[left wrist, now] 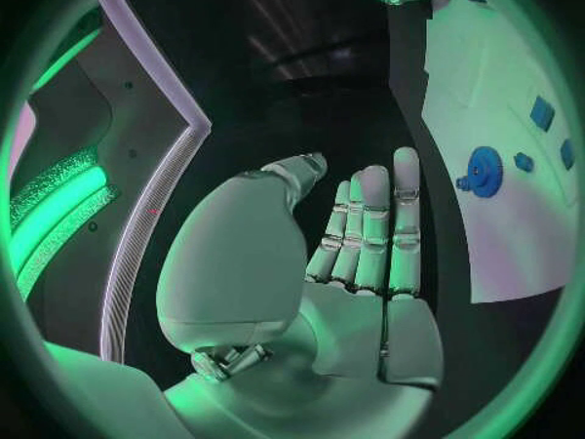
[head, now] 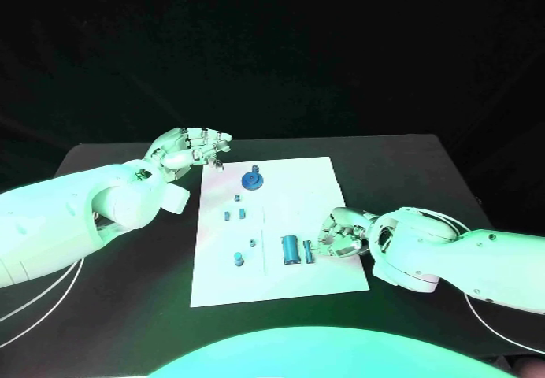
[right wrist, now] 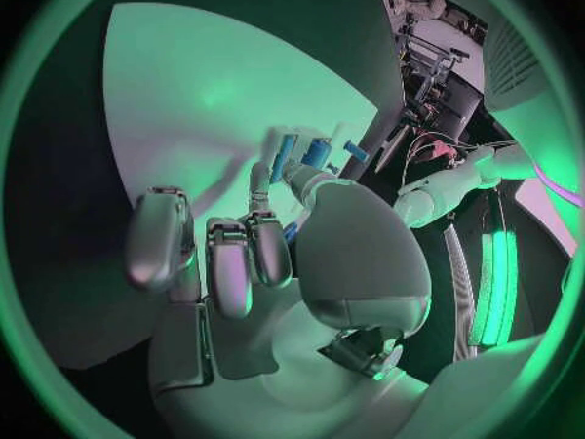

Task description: Assemble the parts on the task board

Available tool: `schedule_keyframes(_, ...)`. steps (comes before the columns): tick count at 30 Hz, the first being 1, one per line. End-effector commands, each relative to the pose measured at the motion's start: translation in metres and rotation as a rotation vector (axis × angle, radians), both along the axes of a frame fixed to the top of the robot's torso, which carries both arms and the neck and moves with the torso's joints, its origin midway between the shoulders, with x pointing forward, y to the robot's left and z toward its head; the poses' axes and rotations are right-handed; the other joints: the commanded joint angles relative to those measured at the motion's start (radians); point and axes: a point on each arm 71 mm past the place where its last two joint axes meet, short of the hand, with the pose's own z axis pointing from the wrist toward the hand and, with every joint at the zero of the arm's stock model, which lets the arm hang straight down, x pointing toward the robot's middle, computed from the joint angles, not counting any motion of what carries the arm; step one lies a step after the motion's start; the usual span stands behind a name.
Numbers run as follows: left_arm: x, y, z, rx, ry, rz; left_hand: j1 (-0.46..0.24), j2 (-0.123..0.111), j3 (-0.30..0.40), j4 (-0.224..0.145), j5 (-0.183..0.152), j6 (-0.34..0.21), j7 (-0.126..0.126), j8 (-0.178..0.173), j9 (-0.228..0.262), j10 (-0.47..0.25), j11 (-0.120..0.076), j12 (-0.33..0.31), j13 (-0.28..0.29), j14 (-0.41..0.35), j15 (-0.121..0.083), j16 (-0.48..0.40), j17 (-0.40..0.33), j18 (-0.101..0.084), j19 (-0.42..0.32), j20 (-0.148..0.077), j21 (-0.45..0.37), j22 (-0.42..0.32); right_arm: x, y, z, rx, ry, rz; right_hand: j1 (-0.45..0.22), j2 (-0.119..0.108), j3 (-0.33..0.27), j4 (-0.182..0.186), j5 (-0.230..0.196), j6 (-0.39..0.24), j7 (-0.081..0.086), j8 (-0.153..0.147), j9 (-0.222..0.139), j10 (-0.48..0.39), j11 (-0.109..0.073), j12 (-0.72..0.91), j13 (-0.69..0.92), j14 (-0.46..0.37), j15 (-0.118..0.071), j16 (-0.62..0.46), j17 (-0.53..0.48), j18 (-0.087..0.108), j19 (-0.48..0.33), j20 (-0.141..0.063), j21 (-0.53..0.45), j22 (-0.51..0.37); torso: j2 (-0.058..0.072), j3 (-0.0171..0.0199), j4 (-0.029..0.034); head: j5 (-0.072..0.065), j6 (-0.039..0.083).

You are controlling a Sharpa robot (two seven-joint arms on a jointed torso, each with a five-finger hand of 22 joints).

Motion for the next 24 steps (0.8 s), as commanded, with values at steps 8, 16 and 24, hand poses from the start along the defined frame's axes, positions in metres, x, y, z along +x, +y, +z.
schedule_keyframes(8,0.001,-0.004,0.0,-0.015,-0.011,-0.012,0.007,0.006,0.001,0.006,0.005,-0.007,0.019,0.006,-0.001,-0.005,0.0,0.005,-0.001,-0.007,0.001,0.003,-0.001,0.014,0.004,0.001,-0.004,-0.002,0.028,-0.012,0.023,0.262,-0.061,-0.124,0.014,-0.05,-0.045,0.002,-0.006,-0.069,0.03,-0.036,-0.011,-0.023,0.025,-0.083,0.089,0.078,0.02,-0.021,0.149,0.021,-0.028,0.012,-0.136,0.138,-0.011,-0.0038,-0.001,0.0,0.011)
schedule_keyframes(16,0.004,-0.005,-0.002,-0.031,-0.013,0.005,0.01,0.005,0.001,0.006,0.005,-0.013,0.02,0.005,-0.003,-0.009,0.001,0.004,-0.002,-0.011,0.002,0.002,-0.003,0.014,0.002,0.002,-0.006,-0.003,0.064,-0.034,0.038,0.503,-0.15,-0.266,0.06,-0.04,-0.061,-0.015,-0.005,-0.094,0.04,-0.04,-0.009,-0.062,0.035,-0.136,0.052,0.068,0.028,-0.04,0.108,0.034,-0.053,0.021,-0.222,0.118,-0.029,-0.0101,0.0025,-0.002,0.017)
schedule_keyframes(24,0.01,-0.002,-0.008,-0.07,-0.006,0.079,0.02,0.003,0.002,0.016,0.005,-0.023,0.025,0.02,-0.008,-0.019,0.009,0.018,-0.007,-0.111,0.015,-0.073,-0.046,0.011,-0.064,0.014,-0.076,-0.036,0.096,-0.042,0.043,0.678,-0.232,-0.356,0.142,0.005,-0.018,-0.063,-0.002,-0.167,0.069,-0.04,-0.009,-0.327,0.061,-0.52,-0.232,-0.041,0.053,-0.209,-0.183,0.104,-0.231,0.045,-0.741,-0.029,-0.048,-0.0202,-0.0013,0.0,0.032)
